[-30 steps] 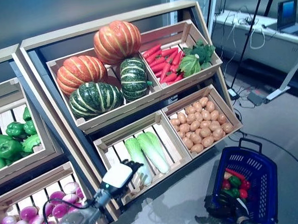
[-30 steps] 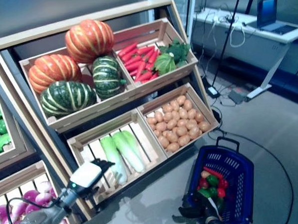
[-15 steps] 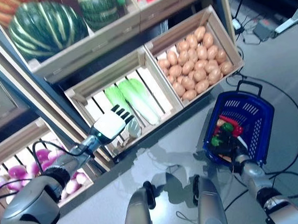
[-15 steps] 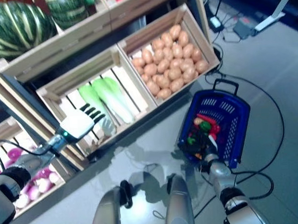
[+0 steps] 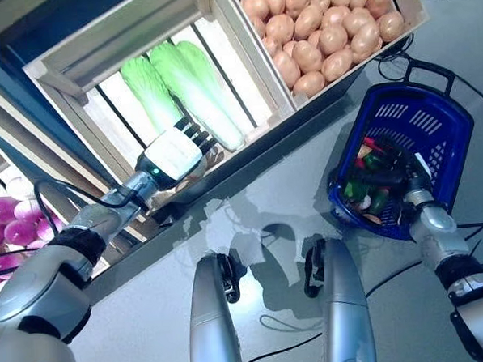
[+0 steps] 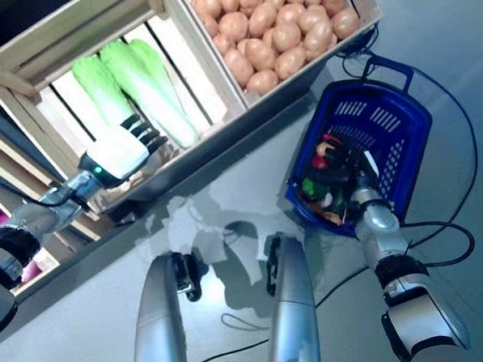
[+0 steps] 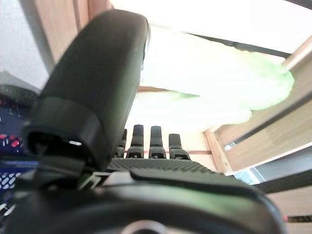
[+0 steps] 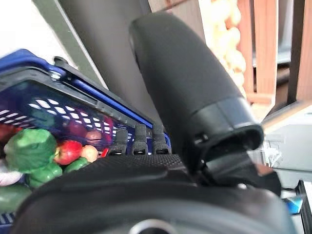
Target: Put vegetables into the basket
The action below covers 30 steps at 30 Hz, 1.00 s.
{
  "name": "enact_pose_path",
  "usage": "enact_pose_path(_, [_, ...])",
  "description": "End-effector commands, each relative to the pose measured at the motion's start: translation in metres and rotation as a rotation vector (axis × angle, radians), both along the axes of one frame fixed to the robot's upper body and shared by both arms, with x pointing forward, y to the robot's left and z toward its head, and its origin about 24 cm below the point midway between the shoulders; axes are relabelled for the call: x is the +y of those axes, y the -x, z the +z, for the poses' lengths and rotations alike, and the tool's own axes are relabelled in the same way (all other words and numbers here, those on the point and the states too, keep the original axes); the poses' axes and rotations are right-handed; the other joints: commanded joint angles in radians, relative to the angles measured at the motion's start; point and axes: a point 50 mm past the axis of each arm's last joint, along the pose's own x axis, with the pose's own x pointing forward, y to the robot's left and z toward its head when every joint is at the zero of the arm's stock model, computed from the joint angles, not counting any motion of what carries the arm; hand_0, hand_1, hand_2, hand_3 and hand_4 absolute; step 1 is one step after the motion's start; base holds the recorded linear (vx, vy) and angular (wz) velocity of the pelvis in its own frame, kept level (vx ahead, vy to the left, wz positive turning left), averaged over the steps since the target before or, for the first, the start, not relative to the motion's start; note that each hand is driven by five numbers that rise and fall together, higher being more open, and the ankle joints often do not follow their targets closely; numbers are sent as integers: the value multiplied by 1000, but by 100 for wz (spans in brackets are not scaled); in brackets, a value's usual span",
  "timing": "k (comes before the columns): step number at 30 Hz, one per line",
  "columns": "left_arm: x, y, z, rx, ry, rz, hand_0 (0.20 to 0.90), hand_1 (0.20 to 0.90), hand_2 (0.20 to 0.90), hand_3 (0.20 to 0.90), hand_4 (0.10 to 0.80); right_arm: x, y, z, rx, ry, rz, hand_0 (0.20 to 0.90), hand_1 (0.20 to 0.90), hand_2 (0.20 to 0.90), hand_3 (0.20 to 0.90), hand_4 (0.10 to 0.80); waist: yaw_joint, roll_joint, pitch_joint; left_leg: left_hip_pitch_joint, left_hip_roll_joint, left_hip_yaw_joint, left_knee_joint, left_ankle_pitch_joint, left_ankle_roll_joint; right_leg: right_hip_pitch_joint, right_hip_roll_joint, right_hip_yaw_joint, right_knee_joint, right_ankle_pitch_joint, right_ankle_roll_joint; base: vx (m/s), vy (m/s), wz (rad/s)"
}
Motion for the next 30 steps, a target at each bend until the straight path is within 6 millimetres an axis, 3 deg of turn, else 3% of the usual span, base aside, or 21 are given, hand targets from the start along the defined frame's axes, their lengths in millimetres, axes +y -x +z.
enact_pose_path(1, [25, -1, 76, -264, -44, 66, 900, 900, 900, 900, 800, -30, 0, 55, -230, -67, -64, 900, 900, 900, 900, 800, 14, 10, -62, 38, -2, 32, 56, -198, 73, 39, -37, 11, -59, -6, -15, 0, 0, 0])
enact_pose_path(10, [32, -5, 106, -249, -121, 199, 900, 900, 900, 900, 800, -42, 1, 75, -283, -88, -120, 900, 900, 900, 900, 800, 15, 12, -59, -143, 15, 10, 185, -222, 79, -133, -39, 15, 56, -21, -16, -5, 3, 2])
enact_pose_path(19, [44, -6, 114, -222, -185, 294, 900, 900, 900, 900, 800, -53, 5, 77, -291, -113, -136, 900, 900, 900, 900, 800, 10, 8, -55, -290, 23, -10, 268, -231, 78, -275, -36, 22, 124, -15, -15, -3, 26, -5])
enact_pose_path(30, [56, -5, 118, -168, -249, 379, 900, 900, 900, 900, 800, -36, 1, 92, -345, -32, -47, 900, 900, 900, 900, 800, 6, 1, -62, -399, 39, -15, 321, -244, 89, -388, -39, 34, 159, -2, -21, -2, 7, -2])
